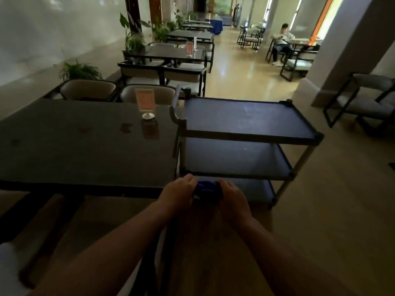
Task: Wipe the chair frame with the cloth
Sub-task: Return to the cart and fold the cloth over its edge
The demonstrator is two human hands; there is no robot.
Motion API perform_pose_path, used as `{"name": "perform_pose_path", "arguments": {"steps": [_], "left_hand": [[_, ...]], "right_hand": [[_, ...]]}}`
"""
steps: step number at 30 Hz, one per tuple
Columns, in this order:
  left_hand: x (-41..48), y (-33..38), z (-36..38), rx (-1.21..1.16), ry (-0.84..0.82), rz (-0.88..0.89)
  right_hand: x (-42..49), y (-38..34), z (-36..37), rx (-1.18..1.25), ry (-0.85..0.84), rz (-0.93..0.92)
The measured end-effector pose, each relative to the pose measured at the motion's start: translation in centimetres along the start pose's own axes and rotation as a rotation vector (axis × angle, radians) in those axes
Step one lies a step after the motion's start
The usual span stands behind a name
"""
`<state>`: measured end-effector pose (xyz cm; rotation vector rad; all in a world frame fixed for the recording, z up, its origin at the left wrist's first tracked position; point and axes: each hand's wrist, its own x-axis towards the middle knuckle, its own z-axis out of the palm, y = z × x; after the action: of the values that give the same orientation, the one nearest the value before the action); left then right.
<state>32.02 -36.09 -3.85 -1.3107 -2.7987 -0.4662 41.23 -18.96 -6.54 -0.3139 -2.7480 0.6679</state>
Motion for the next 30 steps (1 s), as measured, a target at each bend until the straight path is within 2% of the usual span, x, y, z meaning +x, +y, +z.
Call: {"name": "perform_pose_path", "arguments": {"steps": [7, 13, 17, 24, 30], "left_hand": [[6.3, 2.9, -0.2, 0.002, 0.043, -0.067], [11.9, 1.2, -0.1, -0.014, 0.093, -0.096], [17.1, -2.0, 1.4, -0.010, 0.080, -0.097], [30.5, -11.6, 2.1, 0.034, 0.134, -0.083], [39.4, -17.7, 2.6, -0.004, 0.030, -0.096]], "right_hand": [[4.5, 5.7, -2.1, 0.069, 0.001, -0.076], [11.0, 8.0, -1.5, 0.085, -0.014, -0.101], [16.9, 10.3, 0.1, 0.044, -0.057, -0.106], [32.6, 11.7, 3.0, 0.008, -0.055, -0.089], [42.5, 13.0, 5.0, -0.027, -0.101, -0.029]]}}
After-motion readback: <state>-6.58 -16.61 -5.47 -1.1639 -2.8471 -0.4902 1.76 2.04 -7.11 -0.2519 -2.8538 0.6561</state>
